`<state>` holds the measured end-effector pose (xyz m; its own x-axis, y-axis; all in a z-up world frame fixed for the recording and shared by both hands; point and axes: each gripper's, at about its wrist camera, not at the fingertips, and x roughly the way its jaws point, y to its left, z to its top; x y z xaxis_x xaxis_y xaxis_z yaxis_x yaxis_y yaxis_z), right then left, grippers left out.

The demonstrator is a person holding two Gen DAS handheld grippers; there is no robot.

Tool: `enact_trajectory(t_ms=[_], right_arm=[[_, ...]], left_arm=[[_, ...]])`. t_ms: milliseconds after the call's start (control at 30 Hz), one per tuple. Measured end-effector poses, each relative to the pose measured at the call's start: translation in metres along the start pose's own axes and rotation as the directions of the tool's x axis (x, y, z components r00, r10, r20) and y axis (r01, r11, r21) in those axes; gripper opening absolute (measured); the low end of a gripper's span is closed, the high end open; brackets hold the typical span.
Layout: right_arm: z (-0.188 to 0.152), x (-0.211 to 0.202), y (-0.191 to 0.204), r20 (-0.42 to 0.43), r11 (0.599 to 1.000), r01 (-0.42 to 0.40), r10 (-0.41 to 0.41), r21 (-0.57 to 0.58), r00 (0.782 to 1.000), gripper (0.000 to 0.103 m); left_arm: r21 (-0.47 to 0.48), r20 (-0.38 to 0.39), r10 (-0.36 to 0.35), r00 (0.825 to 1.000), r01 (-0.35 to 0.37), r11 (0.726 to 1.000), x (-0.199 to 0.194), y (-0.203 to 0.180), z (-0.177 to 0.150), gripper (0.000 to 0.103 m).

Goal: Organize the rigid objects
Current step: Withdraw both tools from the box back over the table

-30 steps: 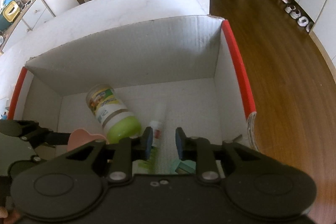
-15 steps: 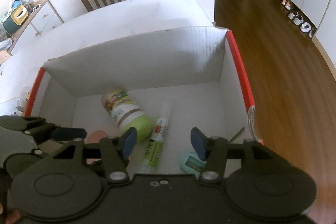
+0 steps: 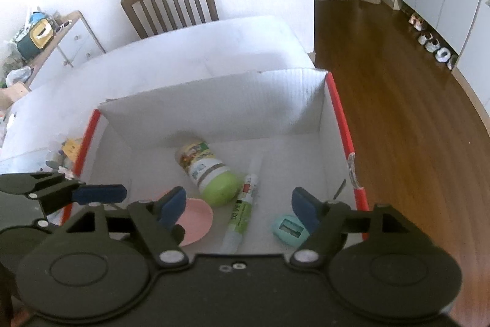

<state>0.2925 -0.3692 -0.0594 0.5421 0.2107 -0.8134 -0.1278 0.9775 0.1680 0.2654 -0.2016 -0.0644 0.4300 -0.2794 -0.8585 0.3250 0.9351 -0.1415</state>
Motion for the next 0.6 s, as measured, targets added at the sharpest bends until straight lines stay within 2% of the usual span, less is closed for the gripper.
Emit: enact_trajectory(t_ms=[367, 600], right_arm=[[-0.016, -0.043, 0.027, 0.094, 1.0, 0.007, -0.007, 0.001, 0.996, 0.086], [-0.033, -0.07, 0.049, 0.187, 0.999, 0.03, -0.032, 0.012, 0.982, 0.088]], left_arm=[[0.008, 0.118, -0.046, 0.992, 0.045, 0.999, -0.053, 0.02, -0.021, 0.077], [0.051, 0.18, -0.062, 0.982, 0.053, 0.997, -0.082, 0.036, -0.041, 0.077]])
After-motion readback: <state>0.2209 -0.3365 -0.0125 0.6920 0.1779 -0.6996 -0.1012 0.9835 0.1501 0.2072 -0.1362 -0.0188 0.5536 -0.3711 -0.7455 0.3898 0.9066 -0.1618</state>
